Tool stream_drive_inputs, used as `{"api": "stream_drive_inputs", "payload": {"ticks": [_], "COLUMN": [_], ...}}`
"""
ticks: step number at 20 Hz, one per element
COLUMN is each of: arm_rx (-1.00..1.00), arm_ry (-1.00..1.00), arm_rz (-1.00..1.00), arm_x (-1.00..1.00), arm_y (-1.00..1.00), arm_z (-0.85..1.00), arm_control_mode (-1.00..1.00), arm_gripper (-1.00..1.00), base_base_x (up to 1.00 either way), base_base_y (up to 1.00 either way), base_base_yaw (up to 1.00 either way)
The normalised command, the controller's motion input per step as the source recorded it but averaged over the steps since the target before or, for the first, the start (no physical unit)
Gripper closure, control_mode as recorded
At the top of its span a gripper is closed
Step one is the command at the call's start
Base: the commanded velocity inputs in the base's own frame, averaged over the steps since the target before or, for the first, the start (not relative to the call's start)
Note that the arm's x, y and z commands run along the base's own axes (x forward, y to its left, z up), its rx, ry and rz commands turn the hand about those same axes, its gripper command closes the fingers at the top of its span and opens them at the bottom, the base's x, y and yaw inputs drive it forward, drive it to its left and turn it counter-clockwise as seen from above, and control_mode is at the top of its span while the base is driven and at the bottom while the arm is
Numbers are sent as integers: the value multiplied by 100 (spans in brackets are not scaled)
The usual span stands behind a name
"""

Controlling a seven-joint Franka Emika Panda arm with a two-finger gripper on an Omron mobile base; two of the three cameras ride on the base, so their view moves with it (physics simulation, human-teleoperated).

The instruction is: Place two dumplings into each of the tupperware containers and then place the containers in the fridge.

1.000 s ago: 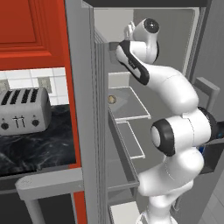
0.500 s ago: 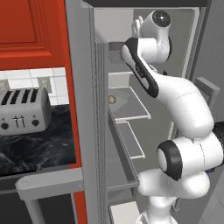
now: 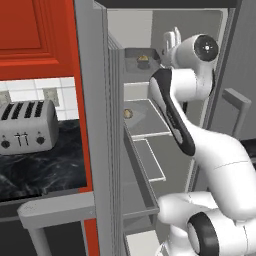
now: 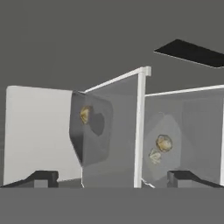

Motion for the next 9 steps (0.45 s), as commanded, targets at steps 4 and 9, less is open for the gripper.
{"api": "stream_drive_inputs", "payload": {"ticks": [4,9], "arm_rx": [0,0], "arm_ry": [-2,-8], "arm_rz": [-2,-1], "arm_x": [-100,-100], "arm_y": [-20,-16], "arm_z": [0,0], "arm_control_mode": [-100,-100], "arm_gripper": [-100,-100], "base_base_x": [0,0], "base_base_y": [0,0], "base_base_yaw": [0,0]}}
